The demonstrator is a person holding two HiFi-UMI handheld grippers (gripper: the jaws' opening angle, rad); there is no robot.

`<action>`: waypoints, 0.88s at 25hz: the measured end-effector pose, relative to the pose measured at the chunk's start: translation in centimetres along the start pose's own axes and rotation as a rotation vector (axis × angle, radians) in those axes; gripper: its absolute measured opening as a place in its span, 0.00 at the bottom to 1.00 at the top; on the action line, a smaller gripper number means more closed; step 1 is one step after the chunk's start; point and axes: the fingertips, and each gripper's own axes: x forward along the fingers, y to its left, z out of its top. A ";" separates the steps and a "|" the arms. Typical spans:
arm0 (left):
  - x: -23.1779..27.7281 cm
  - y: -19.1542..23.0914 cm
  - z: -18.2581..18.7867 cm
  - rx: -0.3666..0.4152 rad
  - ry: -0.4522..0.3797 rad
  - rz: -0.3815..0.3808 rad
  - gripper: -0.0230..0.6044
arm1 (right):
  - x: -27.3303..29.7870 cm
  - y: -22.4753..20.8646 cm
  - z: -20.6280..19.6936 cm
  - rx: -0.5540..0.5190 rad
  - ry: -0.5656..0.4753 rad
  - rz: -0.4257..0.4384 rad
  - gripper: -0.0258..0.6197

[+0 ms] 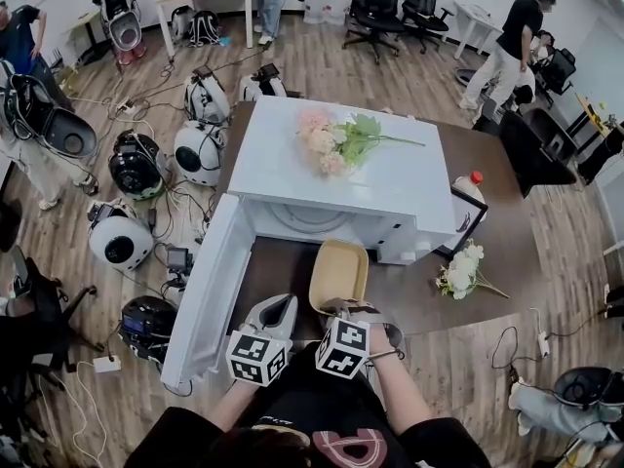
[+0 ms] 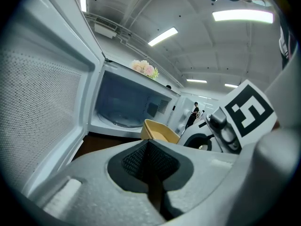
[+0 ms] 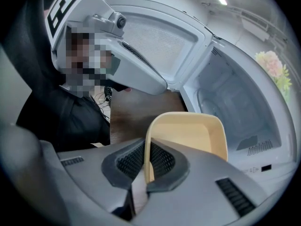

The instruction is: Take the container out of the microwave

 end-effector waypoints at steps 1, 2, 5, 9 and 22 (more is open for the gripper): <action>0.0 0.0 -0.1 -0.001 0.001 -0.001 0.05 | 0.1 0.1 -0.1 0.006 0.003 0.000 0.07; 0.0 0.0 -0.2 -0.003 0.003 -0.002 0.05 | 0.2 0.2 -0.1 0.010 0.005 0.001 0.07; 0.1 0.0 -0.6 -0.004 0.015 -0.007 0.05 | 0.2 0.4 -0.2 0.031 0.002 -0.001 0.07; 0.3 -0.1 -0.9 0.004 0.028 -0.015 0.05 | 0.4 0.5 -0.1 0.054 -0.008 -0.001 0.07; 0.8 -0.1 -0.8 0.011 0.037 -0.033 0.05 | 0.6 0.7 -0.3 0.062 0.002 0.006 0.07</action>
